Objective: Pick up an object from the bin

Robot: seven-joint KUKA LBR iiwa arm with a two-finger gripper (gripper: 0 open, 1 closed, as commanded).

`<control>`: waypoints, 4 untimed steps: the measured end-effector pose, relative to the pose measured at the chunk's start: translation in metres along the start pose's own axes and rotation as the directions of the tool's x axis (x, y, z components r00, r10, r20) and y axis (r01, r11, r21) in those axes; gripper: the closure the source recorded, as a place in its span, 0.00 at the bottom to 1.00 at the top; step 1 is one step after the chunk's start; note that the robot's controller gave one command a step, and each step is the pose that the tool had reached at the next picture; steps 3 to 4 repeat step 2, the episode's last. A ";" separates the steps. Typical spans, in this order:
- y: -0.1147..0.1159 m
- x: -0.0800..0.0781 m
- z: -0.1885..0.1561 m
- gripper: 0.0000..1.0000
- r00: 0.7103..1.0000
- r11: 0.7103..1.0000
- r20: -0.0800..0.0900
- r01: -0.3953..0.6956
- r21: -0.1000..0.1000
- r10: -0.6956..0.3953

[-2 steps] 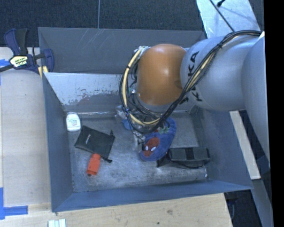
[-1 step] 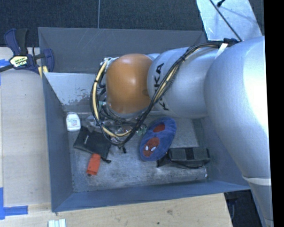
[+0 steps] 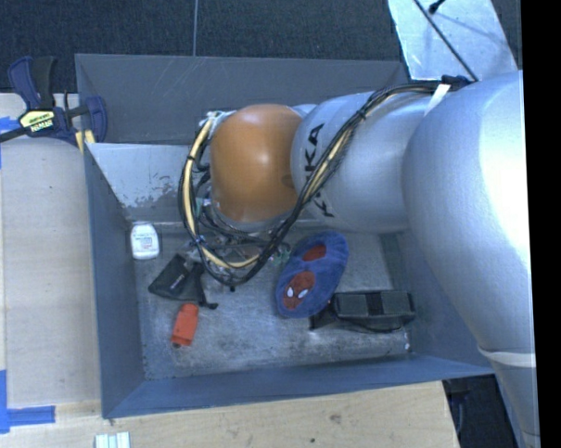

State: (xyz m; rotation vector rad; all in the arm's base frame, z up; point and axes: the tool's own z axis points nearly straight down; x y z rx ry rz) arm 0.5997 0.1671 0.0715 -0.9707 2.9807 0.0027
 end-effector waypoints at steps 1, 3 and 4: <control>0.007 0.000 -0.113 1.00 1.000 1.000 0.005 -0.014 0.003 0.014; 0.000 -0.004 -0.196 1.00 0.999 0.999 0.006 -0.035 0.004 0.035; 0.000 -0.004 -0.196 1.00 0.999 0.999 0.006 -0.035 0.004 0.035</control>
Offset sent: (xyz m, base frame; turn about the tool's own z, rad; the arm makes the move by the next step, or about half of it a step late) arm -0.0078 0.0048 0.1065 0.0139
